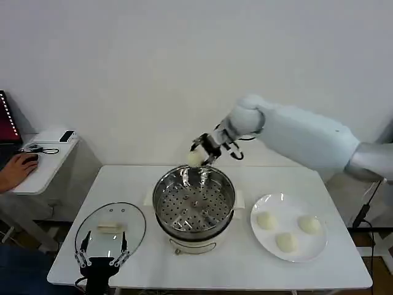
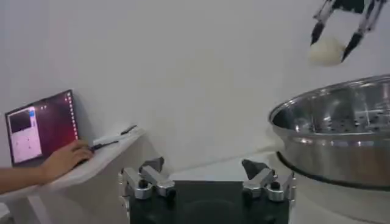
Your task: Take steamed baozi put them in steamer then cover it.
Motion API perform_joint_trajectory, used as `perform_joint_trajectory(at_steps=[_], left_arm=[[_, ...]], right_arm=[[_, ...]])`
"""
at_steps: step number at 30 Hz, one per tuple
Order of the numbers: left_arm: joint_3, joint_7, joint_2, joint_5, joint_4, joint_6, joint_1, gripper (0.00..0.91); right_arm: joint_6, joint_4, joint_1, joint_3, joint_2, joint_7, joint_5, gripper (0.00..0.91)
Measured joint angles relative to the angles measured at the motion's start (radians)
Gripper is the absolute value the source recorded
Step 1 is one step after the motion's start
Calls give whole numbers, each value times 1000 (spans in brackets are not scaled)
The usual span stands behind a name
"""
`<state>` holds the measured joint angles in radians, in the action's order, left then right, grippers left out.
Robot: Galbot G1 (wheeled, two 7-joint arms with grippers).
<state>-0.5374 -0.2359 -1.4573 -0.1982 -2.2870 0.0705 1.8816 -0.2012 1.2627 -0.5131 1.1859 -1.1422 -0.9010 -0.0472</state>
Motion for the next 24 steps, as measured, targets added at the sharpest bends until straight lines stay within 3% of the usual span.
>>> perform_joint_trajectory(at_steps=[13, 24], left_arm=[[-3, -2, -3, 8, 7, 1, -8, 907], [-3, -2, -4, 11, 12, 2, -14, 907]], right_arm=[[-186, -108, 40, 50, -89, 49, 188, 635], [-253, -171, 76, 68, -131, 71, 265, 635]])
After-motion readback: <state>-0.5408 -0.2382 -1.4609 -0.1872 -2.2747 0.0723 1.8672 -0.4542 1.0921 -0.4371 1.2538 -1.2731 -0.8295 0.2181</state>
